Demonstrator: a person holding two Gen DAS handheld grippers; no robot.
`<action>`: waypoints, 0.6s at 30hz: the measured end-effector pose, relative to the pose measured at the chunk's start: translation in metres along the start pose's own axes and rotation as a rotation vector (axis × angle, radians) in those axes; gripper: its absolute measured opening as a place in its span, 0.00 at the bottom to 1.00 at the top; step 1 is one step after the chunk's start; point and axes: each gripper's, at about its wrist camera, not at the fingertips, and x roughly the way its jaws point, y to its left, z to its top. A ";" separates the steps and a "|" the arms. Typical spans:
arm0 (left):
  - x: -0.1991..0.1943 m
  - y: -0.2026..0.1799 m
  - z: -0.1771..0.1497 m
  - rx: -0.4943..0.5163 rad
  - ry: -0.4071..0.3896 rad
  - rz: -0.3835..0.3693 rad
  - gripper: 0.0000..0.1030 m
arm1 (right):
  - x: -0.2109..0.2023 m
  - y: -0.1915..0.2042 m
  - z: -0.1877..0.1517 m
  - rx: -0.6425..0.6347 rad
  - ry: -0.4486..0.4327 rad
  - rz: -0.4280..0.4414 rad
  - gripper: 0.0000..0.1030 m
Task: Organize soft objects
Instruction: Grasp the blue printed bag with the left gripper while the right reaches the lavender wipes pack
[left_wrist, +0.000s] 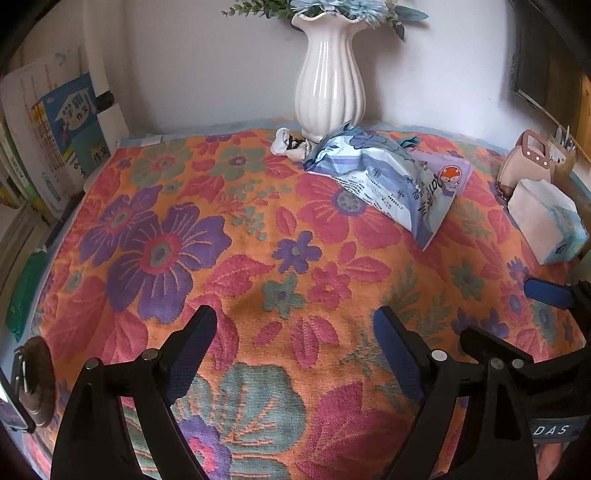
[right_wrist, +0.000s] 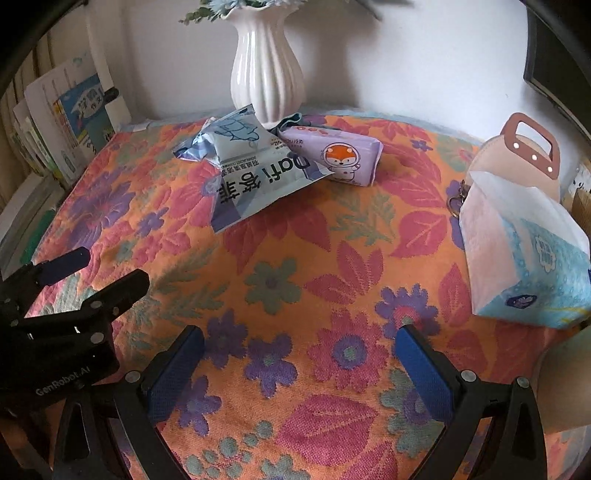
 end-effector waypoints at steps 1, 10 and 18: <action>0.003 0.001 0.001 0.001 0.027 -0.029 0.83 | 0.000 0.000 -0.001 0.001 0.003 -0.001 1.00; -0.028 0.023 0.057 -0.193 0.069 -0.323 0.83 | -0.035 -0.006 0.034 -0.030 0.061 0.037 1.00; 0.040 -0.005 0.102 -0.325 0.145 -0.314 0.83 | -0.032 -0.022 0.110 -0.104 -0.027 -0.133 0.70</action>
